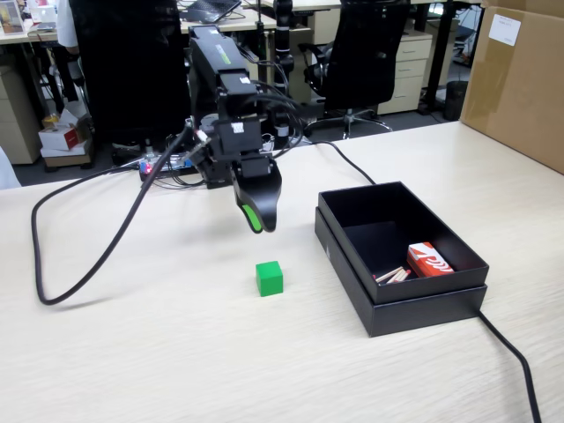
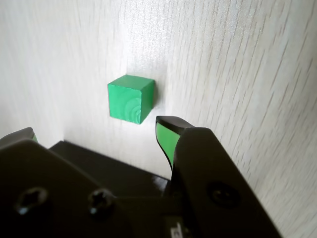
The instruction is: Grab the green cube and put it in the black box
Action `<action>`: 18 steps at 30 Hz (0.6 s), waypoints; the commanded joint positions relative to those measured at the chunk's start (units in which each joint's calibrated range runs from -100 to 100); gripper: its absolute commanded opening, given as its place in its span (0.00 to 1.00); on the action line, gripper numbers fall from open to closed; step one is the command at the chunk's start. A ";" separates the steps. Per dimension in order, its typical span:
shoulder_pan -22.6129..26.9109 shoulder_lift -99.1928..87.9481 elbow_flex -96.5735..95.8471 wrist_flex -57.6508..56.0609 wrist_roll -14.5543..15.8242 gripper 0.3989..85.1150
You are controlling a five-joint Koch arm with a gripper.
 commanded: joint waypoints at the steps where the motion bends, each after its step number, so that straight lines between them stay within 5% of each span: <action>1: 0.05 5.19 7.71 -2.75 0.05 0.55; 18: -0.34 19.88 13.51 -3.44 0.20 0.55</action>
